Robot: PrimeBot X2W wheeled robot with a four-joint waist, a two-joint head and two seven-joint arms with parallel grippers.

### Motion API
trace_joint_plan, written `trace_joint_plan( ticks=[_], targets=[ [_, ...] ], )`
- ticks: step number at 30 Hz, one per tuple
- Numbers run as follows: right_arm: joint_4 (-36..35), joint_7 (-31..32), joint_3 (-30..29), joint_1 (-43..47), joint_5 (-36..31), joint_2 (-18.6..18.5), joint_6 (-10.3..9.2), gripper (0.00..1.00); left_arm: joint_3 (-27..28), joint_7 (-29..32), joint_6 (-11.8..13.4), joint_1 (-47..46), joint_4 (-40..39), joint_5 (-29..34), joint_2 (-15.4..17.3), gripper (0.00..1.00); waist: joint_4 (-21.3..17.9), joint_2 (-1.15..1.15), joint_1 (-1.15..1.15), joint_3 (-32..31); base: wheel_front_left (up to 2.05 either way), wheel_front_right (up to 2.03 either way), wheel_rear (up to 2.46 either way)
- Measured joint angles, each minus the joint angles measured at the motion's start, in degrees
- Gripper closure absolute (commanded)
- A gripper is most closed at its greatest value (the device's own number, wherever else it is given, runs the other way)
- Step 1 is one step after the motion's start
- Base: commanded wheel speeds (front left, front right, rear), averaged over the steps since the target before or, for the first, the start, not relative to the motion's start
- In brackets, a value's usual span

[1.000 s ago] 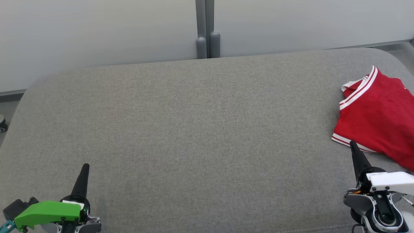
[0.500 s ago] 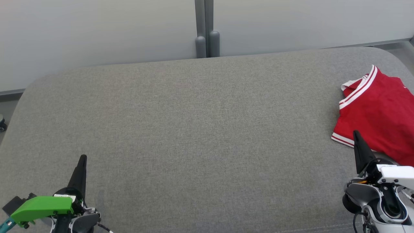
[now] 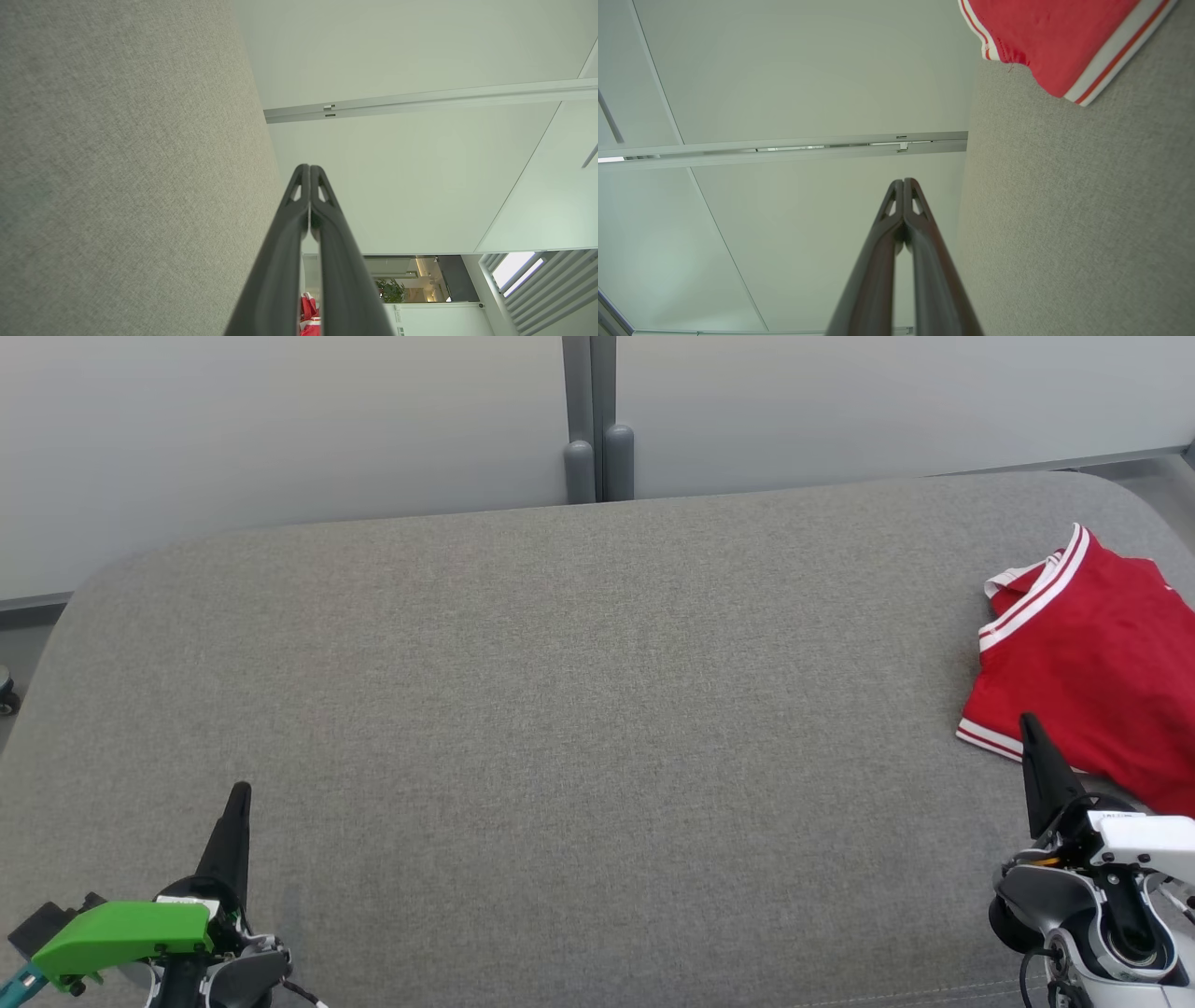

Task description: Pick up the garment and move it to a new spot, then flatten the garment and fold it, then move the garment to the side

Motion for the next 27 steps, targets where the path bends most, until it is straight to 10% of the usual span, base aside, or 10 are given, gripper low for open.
trace_joint_plan(
  ticks=[27],
  targets=[
    [0.3, 0.01, -0.11, -0.01, 0.0, 0.1, 0.01, 1.0, 0.19, 0.01, -0.05, -0.04, 0.22, 0.0, -0.03, 1.0, 0.0, 0.0, 0.0, -0.01, 0.0, 0.0, 0.0]
  ],
)
